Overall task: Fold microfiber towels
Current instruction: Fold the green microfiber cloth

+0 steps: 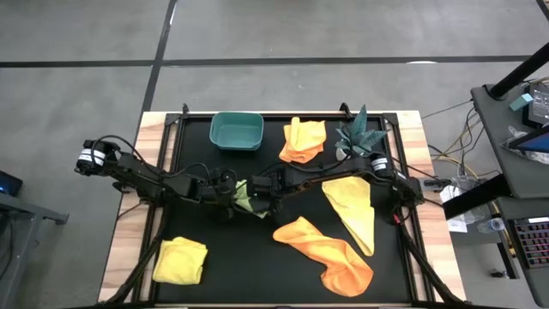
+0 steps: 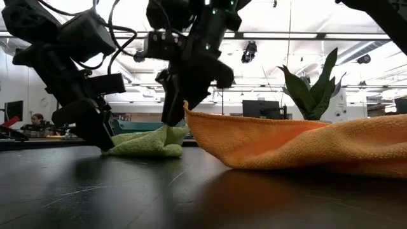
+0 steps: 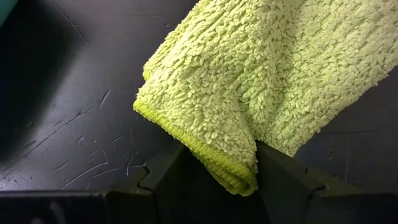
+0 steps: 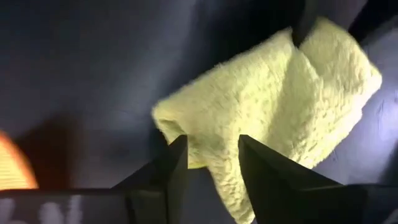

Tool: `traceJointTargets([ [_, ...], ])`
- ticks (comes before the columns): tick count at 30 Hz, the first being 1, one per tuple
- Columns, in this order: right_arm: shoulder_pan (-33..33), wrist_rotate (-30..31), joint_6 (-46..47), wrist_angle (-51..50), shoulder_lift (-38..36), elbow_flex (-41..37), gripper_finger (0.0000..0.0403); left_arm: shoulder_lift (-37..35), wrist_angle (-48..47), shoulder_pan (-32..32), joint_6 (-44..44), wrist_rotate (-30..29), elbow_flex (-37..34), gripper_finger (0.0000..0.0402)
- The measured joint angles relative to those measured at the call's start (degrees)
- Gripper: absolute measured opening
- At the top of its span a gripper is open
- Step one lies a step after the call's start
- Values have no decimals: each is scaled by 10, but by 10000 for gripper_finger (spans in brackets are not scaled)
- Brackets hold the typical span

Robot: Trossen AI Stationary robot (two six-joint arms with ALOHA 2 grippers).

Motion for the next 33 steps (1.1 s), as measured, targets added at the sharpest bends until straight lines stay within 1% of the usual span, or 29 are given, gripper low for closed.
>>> traceJointTargets([
  [2,0,19,0,12,0,-13,122,0,0,0,0,0,0,173],
  [6,0,26,-6,32,0,-33,97,0,0,0,0,0,0,173],
  [8,0,26,-11,36,0,-39,75,0,0,0,0,0,0,173],
  [11,2,27,-14,37,0,-40,28,0,0,0,0,-3,0,173],
  [12,3,28,-19,37,0,-40,19,0,0,-1,0,-6,0,173],
  [16,8,28,-23,30,-3,-40,11,0,0,0,0,-18,0,173],
  [24,18,28,-22,12,-19,-40,9,0,1,0,0,-26,0,173],
  [26,20,19,-23,11,-19,-40,9,0,2,0,0,-26,0,173],
  [29,20,-11,-22,11,-14,-40,9,0,-1,0,-3,-26,0,173],
  [33,20,-24,-18,7,-2,-44,9,0,-2,0,-10,-26,0,173],
])
